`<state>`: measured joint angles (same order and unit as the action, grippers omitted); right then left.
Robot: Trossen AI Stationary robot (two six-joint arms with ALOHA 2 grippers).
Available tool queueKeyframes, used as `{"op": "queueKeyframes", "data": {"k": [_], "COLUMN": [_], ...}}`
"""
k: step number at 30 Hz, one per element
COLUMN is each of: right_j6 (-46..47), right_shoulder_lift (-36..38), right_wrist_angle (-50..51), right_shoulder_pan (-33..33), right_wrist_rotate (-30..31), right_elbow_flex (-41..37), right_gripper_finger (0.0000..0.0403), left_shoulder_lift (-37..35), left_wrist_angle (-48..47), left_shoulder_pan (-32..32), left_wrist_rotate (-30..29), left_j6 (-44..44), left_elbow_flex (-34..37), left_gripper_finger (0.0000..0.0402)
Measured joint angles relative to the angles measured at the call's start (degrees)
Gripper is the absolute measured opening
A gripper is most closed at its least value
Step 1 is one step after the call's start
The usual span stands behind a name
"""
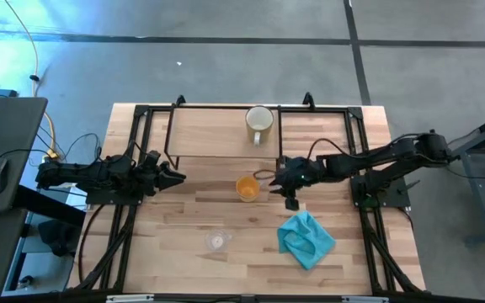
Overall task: Stack small to large cups/mugs on shelf
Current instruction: Put the yellow mug on the shelf
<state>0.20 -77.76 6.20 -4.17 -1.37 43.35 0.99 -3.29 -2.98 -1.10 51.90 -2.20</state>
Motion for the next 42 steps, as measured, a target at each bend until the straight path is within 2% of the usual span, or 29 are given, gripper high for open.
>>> {"op": "queueKeyframes", "data": {"k": [6, 16, 22, 26, 34, 42], "right_j6": [1.07, 5.92, 11.39, 14.33, 16.90, 16.88], "right_shoulder_lift": [0.00, 0.00, -0.01, -1.19, -7.74, -8.81], "right_wrist_angle": [5.13, 5.95, 6.03, 6.24, 2.65, -0.79], "right_shoulder_pan": [-2.39, -4.55, -7.26, -8.04, -8.22, -9.04], "right_wrist_rotate": [4.38, 4.55, 15.10, 18.46, 18.91, 19.72], "right_elbow_flex": [3.09, 3.77, 3.79, 3.83, 3.83, 3.83], "right_gripper_finger": [0.0106, 0.0106, 0.0106, 0.0106, 0.0106, 0.0106], "left_shoulder_lift": [-0.01, 0.00, 0.00, 0.00, 0.00, 0.00], "left_wrist_angle": [0.00, 0.00, 0.00, 0.02, 0.00, 0.00], "left_shoulder_pan": [0.00, 0.02, 0.01, 0.00, 0.00, 0.00], "left_wrist_rotate": [-0.02, 0.00, 0.00, 0.00, 0.07, 0.42], "left_j6": [-0.46, -0.59, -1.06, -1.51, -1.51, -0.66], "left_elbow_flex": [0.00, 0.01, 0.02, 0.00, 0.00, 0.00], "left_gripper_finger": [0.0154, 0.0154, 0.0154, 0.0154, 0.0154, 0.0154]}}
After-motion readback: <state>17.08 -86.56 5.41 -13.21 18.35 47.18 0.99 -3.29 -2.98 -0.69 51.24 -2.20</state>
